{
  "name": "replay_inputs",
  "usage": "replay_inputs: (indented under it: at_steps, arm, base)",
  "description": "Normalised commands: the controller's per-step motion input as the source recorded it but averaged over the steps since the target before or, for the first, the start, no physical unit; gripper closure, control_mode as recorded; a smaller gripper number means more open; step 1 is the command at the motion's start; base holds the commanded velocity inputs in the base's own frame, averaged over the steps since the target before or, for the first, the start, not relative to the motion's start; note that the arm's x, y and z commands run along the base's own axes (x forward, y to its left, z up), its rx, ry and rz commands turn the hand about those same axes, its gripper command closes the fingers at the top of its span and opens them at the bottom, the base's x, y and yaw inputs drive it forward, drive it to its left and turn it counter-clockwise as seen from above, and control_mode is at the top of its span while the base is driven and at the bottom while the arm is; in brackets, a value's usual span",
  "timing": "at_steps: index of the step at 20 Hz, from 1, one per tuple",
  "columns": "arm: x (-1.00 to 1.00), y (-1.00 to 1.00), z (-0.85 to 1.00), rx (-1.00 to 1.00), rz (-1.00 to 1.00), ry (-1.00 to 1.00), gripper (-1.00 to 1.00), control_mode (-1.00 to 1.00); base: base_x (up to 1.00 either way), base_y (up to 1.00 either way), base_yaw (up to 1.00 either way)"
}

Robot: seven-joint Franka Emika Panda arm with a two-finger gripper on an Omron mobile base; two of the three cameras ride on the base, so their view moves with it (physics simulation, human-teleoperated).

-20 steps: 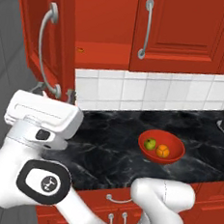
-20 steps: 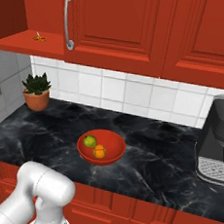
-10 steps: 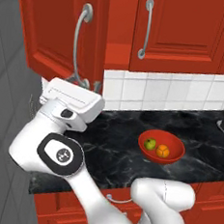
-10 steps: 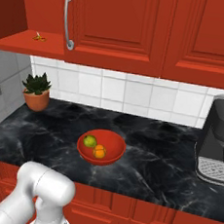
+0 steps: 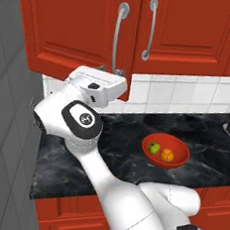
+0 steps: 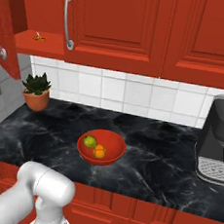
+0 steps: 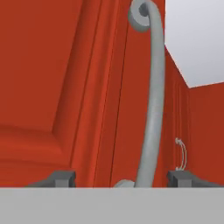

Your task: Open the cabinet. Pick the orange and pear from the cabinet and place them into the bowl. Then close the cabinet.

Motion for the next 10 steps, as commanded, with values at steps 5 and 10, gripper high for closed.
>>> replay_inputs:
  at_steps: [5,10]
  arm:
    - [1.0,-0.43,0.0,0.16,-0.11,0.15,-1.0,-1.0]
    - [1.0,-0.21,-0.07,0.06,-0.01,0.14,-1.0,-1.0]
  base:
    - [0.0,0.0,0.0]
    - [0.0,0.0,0.0]
